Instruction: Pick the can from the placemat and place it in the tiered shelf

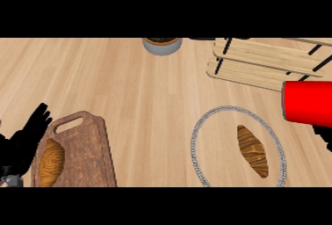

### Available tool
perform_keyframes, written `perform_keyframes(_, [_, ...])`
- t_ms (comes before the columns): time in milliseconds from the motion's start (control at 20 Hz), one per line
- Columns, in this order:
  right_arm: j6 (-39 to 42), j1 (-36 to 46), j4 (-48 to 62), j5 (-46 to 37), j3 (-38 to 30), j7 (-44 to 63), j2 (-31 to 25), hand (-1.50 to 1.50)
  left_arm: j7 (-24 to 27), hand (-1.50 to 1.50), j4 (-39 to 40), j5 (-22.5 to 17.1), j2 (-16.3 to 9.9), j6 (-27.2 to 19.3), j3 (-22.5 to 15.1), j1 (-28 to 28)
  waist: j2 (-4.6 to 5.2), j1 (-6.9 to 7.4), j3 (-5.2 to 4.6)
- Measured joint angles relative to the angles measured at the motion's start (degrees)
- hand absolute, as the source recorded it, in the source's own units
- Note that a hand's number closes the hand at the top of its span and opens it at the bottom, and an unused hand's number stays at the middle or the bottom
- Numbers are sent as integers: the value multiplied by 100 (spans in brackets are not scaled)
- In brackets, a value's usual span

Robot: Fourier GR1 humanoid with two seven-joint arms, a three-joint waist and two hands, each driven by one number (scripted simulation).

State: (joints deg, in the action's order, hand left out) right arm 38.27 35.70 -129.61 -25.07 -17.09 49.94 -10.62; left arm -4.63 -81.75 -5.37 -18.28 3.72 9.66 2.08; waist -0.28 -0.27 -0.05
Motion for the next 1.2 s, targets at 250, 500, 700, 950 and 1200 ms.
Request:
perform_keyframes(250, [-38, 663, 438, -71, -213, 100, -689, 150, -126, 0, -58, 16, 26, -2, 1, -82, 10, 26, -2])
perform_keyframes(500, [18, 1278, 1153, -258, -194, 78, -1330, 150, -194, 0, -56, 31, 60, 5, 5, -146, 16, 47, -2])
perform_keyframes(700, [21, 1580, 1723, -444, -35, 7, -1632, 150, -241, 0, -108, 89, 89, -2, -10, -155, 22, 61, 0])
perform_keyframes(950, [-202, 1825, 2499, -800, 92, -239, -1903, 150, -215, 0, -65, 119, 156, 18, -7, -187, 30, 81, 1])
perform_keyframes(1200, [-617, 1904, 3300, -1272, 291, -731, -2175, 150, -156, 0, 119, 108, 107, 91, 95, -303, 39, 87, 1])
